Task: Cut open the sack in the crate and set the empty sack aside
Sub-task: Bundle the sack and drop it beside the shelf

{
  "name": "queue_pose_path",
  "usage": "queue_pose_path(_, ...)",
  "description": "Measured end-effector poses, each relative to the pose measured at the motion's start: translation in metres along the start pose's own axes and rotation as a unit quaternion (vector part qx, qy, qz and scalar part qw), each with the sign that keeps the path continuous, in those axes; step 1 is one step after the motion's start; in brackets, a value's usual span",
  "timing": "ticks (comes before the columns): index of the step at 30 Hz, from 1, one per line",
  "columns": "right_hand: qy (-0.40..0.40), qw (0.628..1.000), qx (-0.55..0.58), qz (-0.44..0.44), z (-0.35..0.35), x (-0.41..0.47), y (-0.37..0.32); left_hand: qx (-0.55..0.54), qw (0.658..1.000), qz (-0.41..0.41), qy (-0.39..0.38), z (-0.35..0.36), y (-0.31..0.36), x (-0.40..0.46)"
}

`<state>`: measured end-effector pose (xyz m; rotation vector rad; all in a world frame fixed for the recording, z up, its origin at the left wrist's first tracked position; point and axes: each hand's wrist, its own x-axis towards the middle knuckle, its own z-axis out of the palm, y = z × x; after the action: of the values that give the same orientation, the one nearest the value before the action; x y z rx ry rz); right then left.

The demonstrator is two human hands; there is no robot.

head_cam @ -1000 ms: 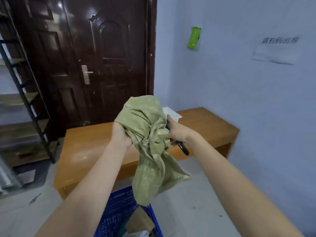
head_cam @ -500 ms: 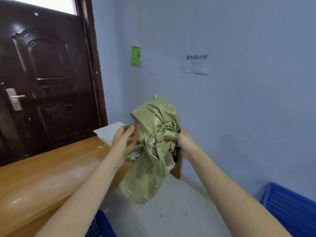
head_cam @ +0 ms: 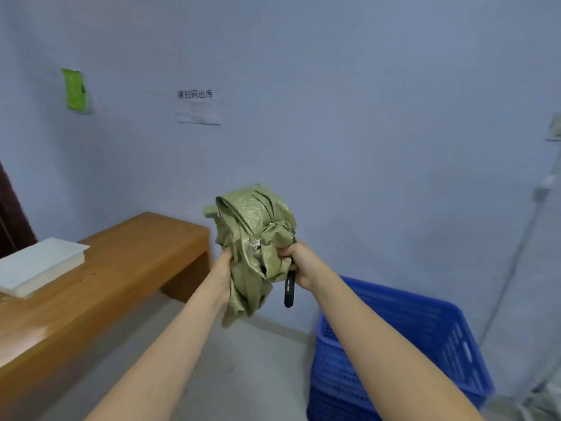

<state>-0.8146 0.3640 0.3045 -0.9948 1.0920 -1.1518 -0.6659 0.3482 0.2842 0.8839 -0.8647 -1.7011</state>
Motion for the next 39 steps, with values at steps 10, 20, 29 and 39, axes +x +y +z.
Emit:
queue_pose_path(10,0.197,0.975,-0.102,-0.027,-0.149,-0.035,-0.009,0.172,0.966,0.01,-0.191,0.18,-0.071,0.041)
queue_pose_path(20,0.265,0.937,0.185,-0.131,-0.285,-0.039,-0.021,-0.008,0.972,-0.144,-0.185,0.29,-0.144,0.162)
queue_pose_path(29,0.564,0.819,-0.081,-0.068,-0.418,-0.041,-0.033,-0.09,0.94,-0.258,-0.202,0.407,-0.221,0.267)
queue_pose_path(39,0.368,0.817,0.398,-0.198,-0.572,-0.077,-0.048,-0.082,0.938,-0.21,-0.263,0.569,-0.331,0.208)
